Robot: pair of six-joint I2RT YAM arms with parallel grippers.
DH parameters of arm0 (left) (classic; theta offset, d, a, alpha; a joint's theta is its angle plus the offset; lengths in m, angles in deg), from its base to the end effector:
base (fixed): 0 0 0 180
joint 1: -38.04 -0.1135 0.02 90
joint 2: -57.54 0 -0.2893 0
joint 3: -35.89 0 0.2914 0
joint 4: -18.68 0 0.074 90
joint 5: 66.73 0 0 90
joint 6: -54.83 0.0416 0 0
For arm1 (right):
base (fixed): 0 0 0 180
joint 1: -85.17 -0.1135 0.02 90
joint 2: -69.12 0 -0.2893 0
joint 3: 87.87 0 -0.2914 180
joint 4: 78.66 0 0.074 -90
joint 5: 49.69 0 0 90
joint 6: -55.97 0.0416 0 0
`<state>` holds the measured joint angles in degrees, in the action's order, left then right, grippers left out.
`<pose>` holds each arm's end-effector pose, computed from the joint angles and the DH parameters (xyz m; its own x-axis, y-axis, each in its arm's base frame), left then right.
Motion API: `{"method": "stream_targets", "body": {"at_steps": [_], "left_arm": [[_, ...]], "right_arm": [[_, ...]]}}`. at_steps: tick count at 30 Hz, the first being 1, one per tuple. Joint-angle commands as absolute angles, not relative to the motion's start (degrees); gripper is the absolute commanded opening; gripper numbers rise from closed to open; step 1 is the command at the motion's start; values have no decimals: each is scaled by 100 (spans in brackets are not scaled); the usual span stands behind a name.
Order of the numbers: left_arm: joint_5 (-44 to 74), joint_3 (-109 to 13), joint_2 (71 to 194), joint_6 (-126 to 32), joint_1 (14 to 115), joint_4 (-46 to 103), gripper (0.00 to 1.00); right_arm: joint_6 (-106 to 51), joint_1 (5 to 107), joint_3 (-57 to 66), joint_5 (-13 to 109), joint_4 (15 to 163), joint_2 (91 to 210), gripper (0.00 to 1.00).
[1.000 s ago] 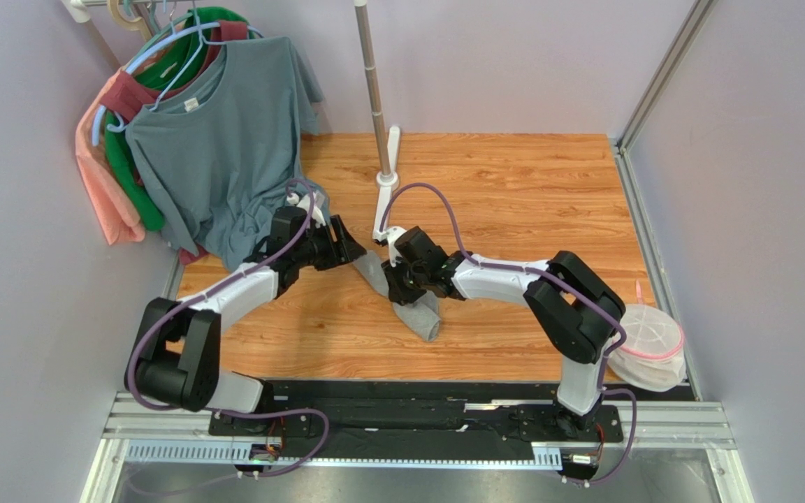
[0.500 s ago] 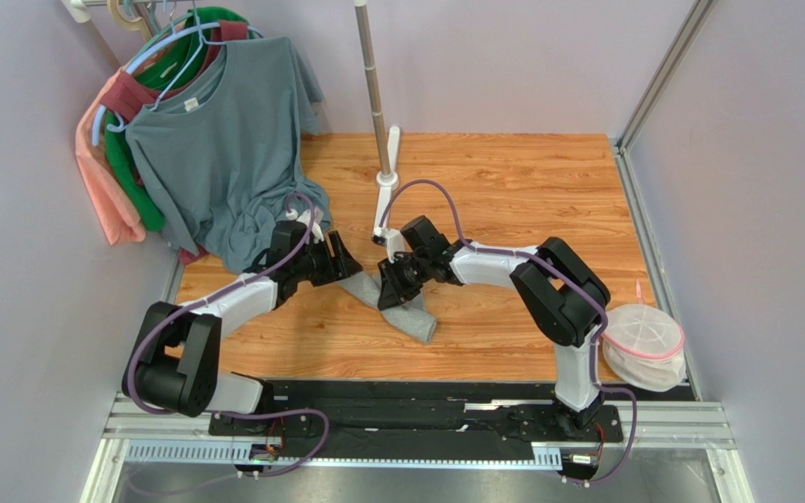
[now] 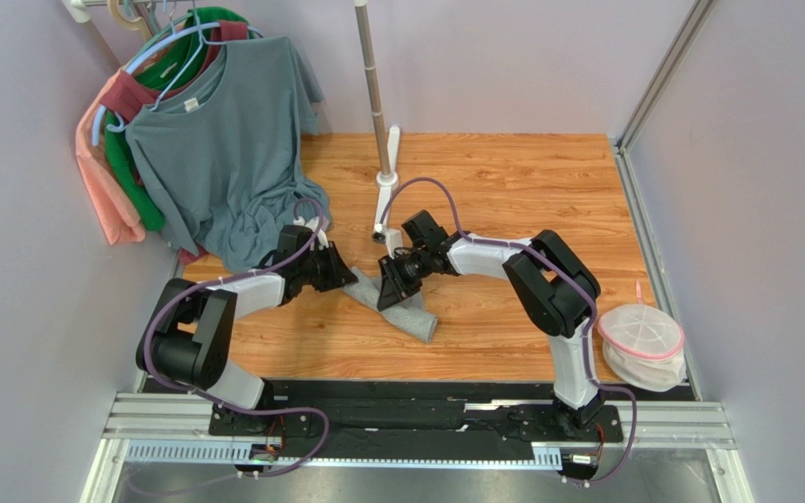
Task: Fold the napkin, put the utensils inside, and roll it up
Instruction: Roll the napkin with the utensil
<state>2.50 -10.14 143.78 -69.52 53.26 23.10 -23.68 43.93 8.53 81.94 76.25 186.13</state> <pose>0.2894 -0.0940 0.1347 -0.8356 -0.3194 -0.4470 0.0212 0.7942 -0.6072 0.3198 0.3171 0.1212 -0.7661 -0.4931 -0.4122 -0.6263 0.4288 0.6511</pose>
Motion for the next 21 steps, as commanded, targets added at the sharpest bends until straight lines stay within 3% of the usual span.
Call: {"method": "stream_targets", "body": {"at_steps": [1,4,8,13,21], "left_arm": [[121,-1044,14543,-6858,5316,2370,11],[174,-1184,14631,-6761,5316,2616,0],[192,-1387,14736,-6594,5316,2959,0],[157,-1571,14833,-6462,5307,3178,0],[130,-1712,14983,-6462,5316,3329,0]], "right_arm": [[-2533,4324,1012,7784,6732,18909,29],[-2577,4351,933,7758,6609,18646,46],[-2796,4403,565,7495,6066,18276,53],[-2902,4386,326,6897,5782,17689,54],[-2937,3798,914,5465,6493,16695,55]]}}
